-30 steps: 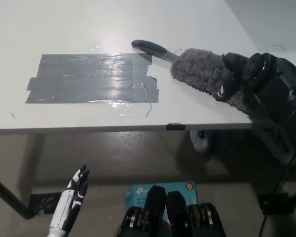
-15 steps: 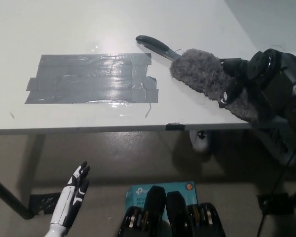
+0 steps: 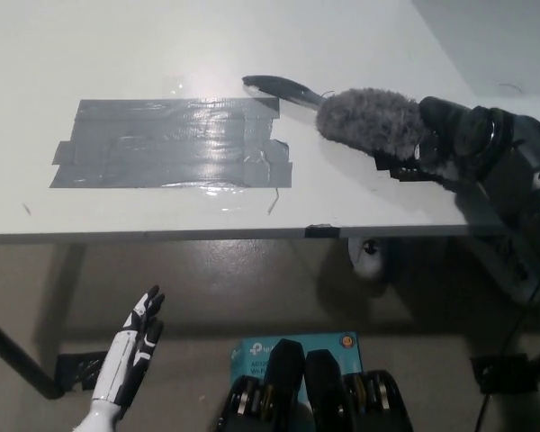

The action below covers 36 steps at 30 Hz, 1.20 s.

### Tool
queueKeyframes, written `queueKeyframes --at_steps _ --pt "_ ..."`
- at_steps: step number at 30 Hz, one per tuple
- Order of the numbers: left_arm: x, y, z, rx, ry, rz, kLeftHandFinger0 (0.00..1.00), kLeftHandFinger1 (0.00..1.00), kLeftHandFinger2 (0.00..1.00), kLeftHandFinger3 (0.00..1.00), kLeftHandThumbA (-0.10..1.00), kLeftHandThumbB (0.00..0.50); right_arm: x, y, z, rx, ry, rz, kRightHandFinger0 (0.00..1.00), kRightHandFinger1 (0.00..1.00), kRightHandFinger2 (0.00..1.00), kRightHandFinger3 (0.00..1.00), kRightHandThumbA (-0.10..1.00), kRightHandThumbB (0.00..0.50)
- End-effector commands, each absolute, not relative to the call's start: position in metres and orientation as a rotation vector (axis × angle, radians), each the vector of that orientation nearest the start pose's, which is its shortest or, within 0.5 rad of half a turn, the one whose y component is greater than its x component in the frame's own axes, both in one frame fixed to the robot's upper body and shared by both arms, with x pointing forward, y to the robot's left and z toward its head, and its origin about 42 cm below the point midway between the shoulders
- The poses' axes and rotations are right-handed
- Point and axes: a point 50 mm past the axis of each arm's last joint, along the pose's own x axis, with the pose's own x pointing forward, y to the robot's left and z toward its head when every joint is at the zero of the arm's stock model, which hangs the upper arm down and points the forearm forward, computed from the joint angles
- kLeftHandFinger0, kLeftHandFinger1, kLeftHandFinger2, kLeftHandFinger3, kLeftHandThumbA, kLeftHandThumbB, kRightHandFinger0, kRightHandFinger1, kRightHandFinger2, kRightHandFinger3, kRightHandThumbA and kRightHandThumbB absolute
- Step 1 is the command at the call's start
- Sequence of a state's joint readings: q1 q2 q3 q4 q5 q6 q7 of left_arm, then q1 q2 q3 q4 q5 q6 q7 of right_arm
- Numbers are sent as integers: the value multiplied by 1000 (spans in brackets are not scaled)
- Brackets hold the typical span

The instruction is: A grey duster is kept infront of the robot in the middle of the table and the robot extends its right arm to grab the duster, picks it up and hands it to a person

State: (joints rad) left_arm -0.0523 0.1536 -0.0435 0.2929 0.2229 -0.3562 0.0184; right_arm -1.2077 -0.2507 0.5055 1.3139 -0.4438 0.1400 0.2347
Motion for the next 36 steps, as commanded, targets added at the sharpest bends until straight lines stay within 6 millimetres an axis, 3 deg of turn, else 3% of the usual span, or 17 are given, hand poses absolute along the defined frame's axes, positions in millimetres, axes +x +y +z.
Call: queueKeyframes --at_steps 1,4,5,6,7,9,10,13,14,17,19,21,22,27,29,30,36 --pt "296 252 67 376 -174 -80 1000 1000 1000 1000 1000 323 580 -227 254 -1116 323 223 1000 1000 1000 666 -5 250" --pt "299 252 68 368 -184 -81 1000 1000 1000 1000 1000 320 581 -224 256 -1063 299 236 960 1000 950 464 44 258" --pt "299 252 67 361 -188 -80 1000 1000 1000 1000 1000 318 581 -222 256 -1046 292 246 577 666 682 381 52 259" --pt "299 252 66 359 -190 -79 1000 1000 1000 1000 1000 318 581 -221 257 -1029 284 257 410 536 564 293 49 261" --pt "300 253 66 360 -193 -79 1000 1000 1000 1000 1000 315 580 -220 256 -998 273 280 295 394 405 192 39 261" --pt "300 254 66 360 -194 -79 1000 1000 1000 1000 1000 314 580 -219 256 -962 274 298 65 248 344 125 37 271" --pt "300 253 67 363 -194 -78 1000 1000 1000 1000 1000 312 580 -218 258 -937 265 315 28 190 292 129 40 259" --pt "300 253 68 364 -195 -74 1000 1000 1000 1000 1000 314 581 -214 265 -861 243 328 18 318 520 203 50 251" --pt "300 253 68 359 -197 -74 1000 1000 1000 1000 1000 310 580 -206 276 -762 225 340 1 384 640 322 -53 229" --pt "302 254 67 356 -205 -74 1000 1000 1000 1000 1000 302 573 -193 297 -601 161 385 71 509 799 577 -97 196" --pt "302 254 67 354 -206 -72 1000 1000 1000 1000 1000 302 561 -178 320 -433 111 439 27 506 867 736 -100 203" --pt "302 254 67 355 -205 -69 1000 1000 1000 1000 1000 301 549 -169 335 -339 81 464 1 368 755 675 -93 226" --pt "302 254 67 355 -205 -68 1000 1000 1000 1000 1000 301 546 -167 338 -323 73 473 1 368 755 675 -93 226" --pt "304 255 68 365 -207 -66 1000 1000 1000 1000 1000 304 508 -146 368 -111 -125 616 0 397 832 938 -100 157" --pt "304 255 67 363 -206 -65 1000 1000 1000 1000 1000 306 498 -142 370 -51 -159 644 0 411 833 958 -100 163" --pt "304 255 67 362 -205 -64 1000 1000 1000 1000 1000 306 493 -140 370 -17 -171 655 0 398 782 882 -100 193" --pt "305 254 68 352 -200 -64 1000 1000 1000 1000 1000 298 470 -138 363 262 -154 712 0 388 812 806 -100 143"
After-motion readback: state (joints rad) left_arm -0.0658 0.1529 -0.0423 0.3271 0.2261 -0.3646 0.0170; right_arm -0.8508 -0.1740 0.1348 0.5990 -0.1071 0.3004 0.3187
